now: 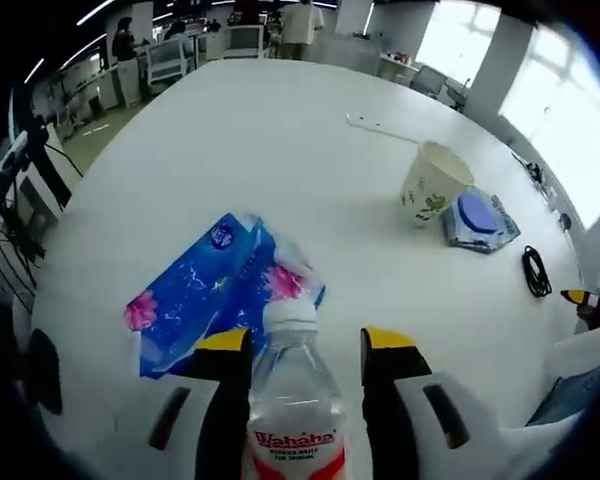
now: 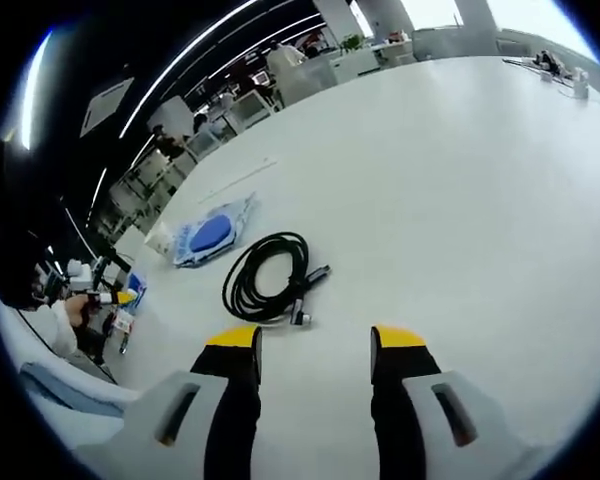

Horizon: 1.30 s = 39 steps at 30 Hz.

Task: Arrange the tabletop items into an orderly group along one side of the table until the central work area is clear of visible clutter.

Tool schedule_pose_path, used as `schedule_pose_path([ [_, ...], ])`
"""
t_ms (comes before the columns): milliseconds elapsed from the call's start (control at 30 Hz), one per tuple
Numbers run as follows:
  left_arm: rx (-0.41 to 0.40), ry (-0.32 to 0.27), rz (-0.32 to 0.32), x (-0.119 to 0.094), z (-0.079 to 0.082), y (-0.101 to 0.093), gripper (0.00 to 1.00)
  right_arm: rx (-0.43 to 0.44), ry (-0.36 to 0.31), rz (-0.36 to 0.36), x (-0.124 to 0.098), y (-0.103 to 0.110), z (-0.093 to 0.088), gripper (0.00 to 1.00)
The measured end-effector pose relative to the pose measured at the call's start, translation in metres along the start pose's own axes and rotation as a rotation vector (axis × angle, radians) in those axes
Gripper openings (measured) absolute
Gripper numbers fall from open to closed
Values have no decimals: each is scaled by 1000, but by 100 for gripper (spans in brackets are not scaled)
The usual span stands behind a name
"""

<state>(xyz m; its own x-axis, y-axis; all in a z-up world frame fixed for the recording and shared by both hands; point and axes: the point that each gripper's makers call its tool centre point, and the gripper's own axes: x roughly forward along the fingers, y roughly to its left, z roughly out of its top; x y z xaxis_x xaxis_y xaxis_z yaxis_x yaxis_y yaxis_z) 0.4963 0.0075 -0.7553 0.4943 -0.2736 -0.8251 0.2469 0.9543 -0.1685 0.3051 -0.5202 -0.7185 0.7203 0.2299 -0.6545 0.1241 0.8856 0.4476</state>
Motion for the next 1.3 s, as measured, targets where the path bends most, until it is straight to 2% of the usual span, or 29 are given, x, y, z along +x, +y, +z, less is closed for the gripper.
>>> schedule_pose_path([
  [200,6,-3,7,18,3,13,37,10,3,0,1,-3,0,42],
  [400,22,7,48,22,-1,23,35,22,2,-2,1,-4,-1,41],
  [433,43,8,61,15,-4,10,35,24,0,-4,1,-4,-1,41],
  [500,41,8,54,10,-6,-2,35,31,-3,-5,1,-4,-1,41],
  [633,29,-6,52,3,0,-9,25,36,-3,-3,3,-8,-1,41],
  [900,44,-10,59,-4,-2,-12,21,50,-9,-2,3,-11,-3,41],
  [967,47,-27,41,-11,0,-16,20,56,-10,-1,4,-13,-4,41],
  [1233,-39,-187,10,-63,23,-20,19,87,-7,11,6,-7,-8,41],
  [1300,-36,-202,11,-74,24,-20,19,92,-7,17,7,-7,-8,41],
])
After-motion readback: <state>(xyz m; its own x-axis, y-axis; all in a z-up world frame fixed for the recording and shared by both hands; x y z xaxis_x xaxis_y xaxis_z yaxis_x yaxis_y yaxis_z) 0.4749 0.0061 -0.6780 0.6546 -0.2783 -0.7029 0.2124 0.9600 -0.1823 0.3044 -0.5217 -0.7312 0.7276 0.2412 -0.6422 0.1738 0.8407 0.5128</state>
